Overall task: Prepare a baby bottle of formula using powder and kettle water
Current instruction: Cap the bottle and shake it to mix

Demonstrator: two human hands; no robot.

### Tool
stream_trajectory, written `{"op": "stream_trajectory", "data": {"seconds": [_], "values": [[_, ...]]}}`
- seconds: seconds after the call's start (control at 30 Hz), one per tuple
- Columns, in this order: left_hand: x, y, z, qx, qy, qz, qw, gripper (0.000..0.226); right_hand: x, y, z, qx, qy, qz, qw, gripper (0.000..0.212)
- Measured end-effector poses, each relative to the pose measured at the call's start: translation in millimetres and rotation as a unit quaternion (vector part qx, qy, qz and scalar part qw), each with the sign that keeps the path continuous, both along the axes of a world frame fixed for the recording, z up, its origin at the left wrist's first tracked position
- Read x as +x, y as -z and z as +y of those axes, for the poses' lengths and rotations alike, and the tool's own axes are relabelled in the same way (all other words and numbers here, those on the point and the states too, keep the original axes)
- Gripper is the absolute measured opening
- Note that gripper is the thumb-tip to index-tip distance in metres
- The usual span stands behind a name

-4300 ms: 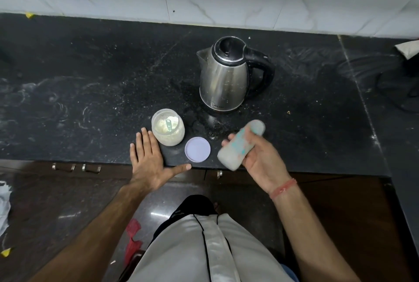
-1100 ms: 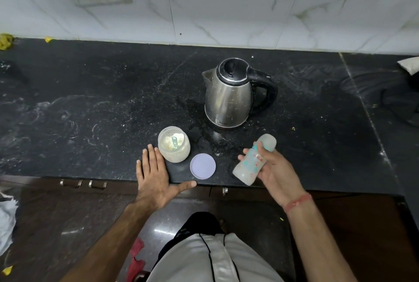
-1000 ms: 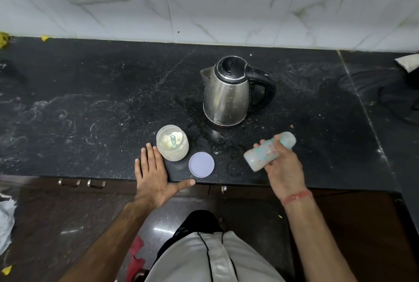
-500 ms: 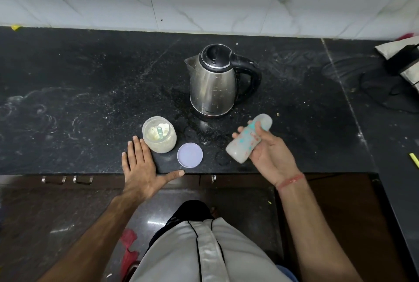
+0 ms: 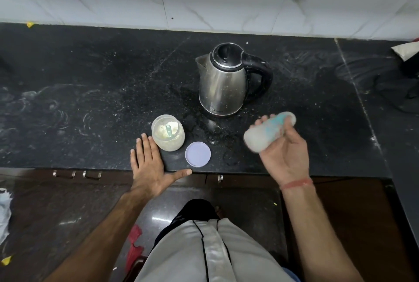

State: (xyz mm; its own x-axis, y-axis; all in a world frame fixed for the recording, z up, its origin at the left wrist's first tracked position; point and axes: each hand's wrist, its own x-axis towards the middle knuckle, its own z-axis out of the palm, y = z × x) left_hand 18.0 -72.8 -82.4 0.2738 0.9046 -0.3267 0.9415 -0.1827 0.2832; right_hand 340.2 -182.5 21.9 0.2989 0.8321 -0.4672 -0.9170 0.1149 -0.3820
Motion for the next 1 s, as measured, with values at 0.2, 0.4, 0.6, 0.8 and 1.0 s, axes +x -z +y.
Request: {"op": "stream_trajectory", "data": {"seconds": [0.2, 0.4, 0.6, 0.8, 1.0], "values": [[2, -1, 1, -0.002, -0.003, -0.007, 1.000, 0.179, -5, 2, -5, -0.037, -0.062, -0.049, 0.996, 0.030], [1, -1, 1, -0.004, 0.000, -0.007, 1.000, 0.179, -20, 12, -5, -0.076, -0.041, -0.069, 0.994, 0.031], [1, 1, 2, -0.007, -0.001, 0.000, 1.000, 0.179, -29, 9, 1, -0.089, -0.064, -0.061, 0.992, 0.032], [2, -3, 0, -0.008, -0.001, -0.006, 1.000, 0.179, -37, 3, 7, -0.076, -0.041, -0.033, 0.996, 0.025], [2, -3, -2, -0.001, -0.006, -0.012, 1.000, 0.179, -37, 4, 0, -0.060, -0.020, 0.016, 0.998, 0.025]]}}
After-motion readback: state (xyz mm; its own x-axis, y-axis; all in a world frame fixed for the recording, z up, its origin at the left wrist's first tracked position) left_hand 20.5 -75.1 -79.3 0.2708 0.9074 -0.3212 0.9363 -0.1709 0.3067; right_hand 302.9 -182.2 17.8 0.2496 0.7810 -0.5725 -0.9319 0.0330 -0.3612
